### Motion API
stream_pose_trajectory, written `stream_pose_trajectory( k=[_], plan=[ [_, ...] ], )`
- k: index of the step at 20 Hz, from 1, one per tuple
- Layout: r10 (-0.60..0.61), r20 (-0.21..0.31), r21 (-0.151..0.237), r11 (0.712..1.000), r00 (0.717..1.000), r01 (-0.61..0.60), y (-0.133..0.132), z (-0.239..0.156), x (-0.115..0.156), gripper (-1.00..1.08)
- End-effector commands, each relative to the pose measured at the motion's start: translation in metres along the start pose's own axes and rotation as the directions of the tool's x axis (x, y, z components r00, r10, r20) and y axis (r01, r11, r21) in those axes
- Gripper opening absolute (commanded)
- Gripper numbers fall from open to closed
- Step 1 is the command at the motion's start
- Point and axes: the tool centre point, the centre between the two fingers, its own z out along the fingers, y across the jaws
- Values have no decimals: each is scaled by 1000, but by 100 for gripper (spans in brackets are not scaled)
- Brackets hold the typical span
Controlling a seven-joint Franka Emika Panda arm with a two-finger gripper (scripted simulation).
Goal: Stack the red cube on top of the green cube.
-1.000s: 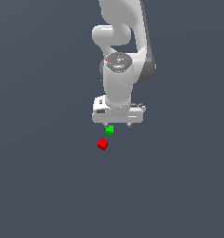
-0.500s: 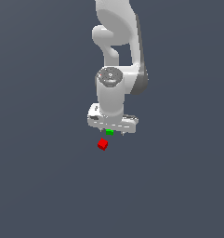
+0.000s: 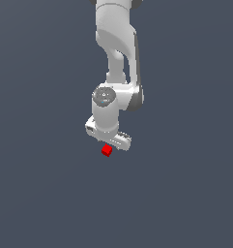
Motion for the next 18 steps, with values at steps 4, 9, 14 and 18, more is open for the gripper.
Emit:
stream_pose_trajectory(
  k=[4,9,14,18],
  plan=[
    [76,-5,-2,997,997,-76,10,14,5,100],
    [90,-5,-2,996,996,-90,12,17,6,100],
    [85,-4,-2,996,996,-85,11,17,6,100],
    [85,-4,-2,996,996,-85,11,26,5,100]
  ],
)
